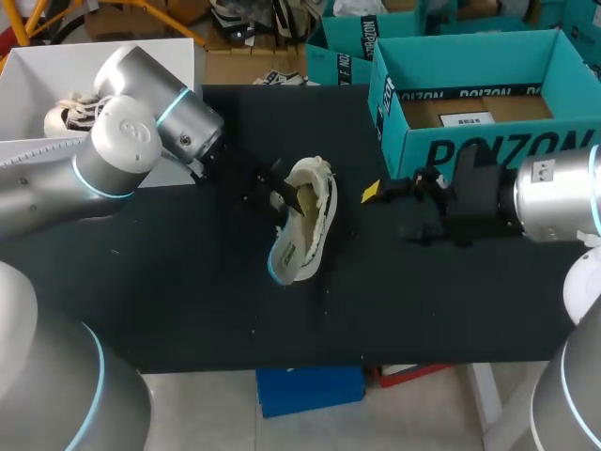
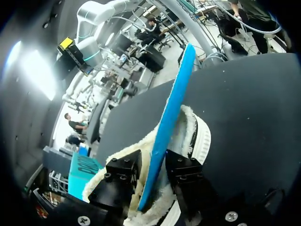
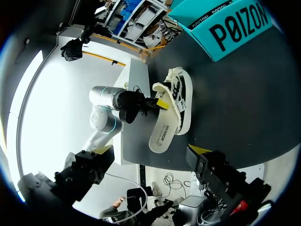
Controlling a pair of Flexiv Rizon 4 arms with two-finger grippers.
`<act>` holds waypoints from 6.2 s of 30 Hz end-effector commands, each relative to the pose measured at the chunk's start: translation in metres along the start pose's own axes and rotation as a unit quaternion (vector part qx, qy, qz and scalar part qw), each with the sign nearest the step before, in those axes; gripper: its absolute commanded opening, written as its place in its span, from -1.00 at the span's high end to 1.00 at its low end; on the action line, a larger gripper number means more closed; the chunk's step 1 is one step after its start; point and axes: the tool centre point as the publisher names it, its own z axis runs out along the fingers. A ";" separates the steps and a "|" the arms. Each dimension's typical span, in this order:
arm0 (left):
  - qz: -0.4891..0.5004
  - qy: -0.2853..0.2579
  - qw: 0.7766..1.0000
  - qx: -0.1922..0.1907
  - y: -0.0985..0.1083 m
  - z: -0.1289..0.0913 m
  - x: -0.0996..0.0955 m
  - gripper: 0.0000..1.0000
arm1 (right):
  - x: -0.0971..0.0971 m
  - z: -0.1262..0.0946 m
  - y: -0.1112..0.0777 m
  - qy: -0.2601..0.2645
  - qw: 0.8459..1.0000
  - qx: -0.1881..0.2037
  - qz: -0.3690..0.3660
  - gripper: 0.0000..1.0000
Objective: Take the shoe out of the shoebox, open the shoe tongue, remove and reinsert the insole, then place the shoe into the shoebox
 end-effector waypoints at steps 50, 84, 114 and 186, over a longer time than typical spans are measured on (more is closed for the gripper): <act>0.054 0.029 0.997 0.043 -0.038 -0.002 0.008 1.00 | 0.000 0.000 0.000 0.000 1.000 0.000 0.000 -1.00; 0.057 0.013 0.998 -0.010 -0.017 -0.001 0.001 0.22 | 0.000 0.000 0.000 0.000 1.000 0.000 0.000 -1.00; 0.059 0.064 0.995 0.052 -0.055 0.011 0.014 1.00 | 0.000 0.000 0.000 0.000 1.000 0.000 0.000 -1.00; 0.065 0.214 0.975 -0.009 -0.036 -0.009 0.024 1.00 | 0.000 0.000 0.000 0.000 1.000 0.000 0.000 -1.00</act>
